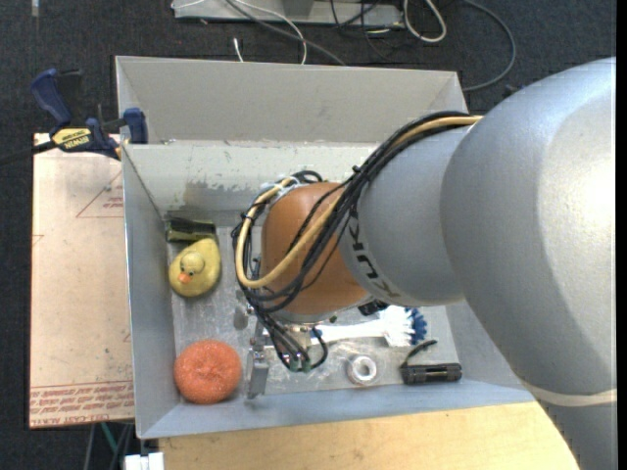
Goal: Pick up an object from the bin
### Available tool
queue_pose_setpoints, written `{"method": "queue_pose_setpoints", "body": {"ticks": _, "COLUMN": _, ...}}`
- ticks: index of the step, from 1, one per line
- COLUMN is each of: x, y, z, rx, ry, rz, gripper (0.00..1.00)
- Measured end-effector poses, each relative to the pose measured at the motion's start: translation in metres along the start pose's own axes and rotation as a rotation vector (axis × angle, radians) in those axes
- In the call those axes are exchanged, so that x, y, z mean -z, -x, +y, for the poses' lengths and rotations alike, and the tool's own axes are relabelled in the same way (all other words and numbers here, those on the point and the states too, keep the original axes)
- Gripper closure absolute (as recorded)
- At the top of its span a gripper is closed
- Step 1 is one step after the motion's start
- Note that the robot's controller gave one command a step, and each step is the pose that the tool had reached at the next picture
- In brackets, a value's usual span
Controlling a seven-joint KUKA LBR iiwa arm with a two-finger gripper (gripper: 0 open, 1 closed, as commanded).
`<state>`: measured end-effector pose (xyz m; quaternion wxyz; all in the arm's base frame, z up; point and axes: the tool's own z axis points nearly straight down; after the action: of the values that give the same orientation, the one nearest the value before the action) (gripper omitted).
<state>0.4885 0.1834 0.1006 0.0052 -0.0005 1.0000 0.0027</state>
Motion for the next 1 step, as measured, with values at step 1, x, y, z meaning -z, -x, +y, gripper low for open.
{"method": "queue_pose_setpoints", "body": {"ticks": 1, "x": -0.0311, "y": 0.0651, "z": 0.0424, "rx": -0.218, "ry": -0.006, "rz": 0.008, "gripper": 0.00}}
